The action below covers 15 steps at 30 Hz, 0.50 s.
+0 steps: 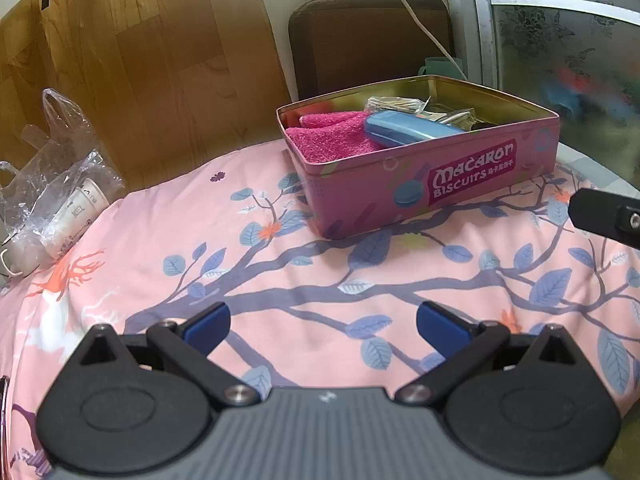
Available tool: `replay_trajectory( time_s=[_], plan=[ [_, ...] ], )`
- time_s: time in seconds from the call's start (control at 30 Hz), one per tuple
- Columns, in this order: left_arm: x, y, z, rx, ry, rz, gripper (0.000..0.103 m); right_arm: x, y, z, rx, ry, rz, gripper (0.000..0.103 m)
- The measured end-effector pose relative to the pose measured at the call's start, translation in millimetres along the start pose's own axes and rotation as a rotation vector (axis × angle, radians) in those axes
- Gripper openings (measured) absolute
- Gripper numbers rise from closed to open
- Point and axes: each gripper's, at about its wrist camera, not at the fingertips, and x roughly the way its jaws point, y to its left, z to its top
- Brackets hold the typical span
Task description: Organize soft objects
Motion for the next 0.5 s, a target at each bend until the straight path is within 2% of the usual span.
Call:
replay_trajectory(
  time_s=[0.5],
  plan=[
    [0.1, -0.6, 0.1, 0.004, -0.002, 0.002, 0.103, 0.7, 0.2, -0.6, -0.001, 0.002, 0.0, 0.078]
  ],
)
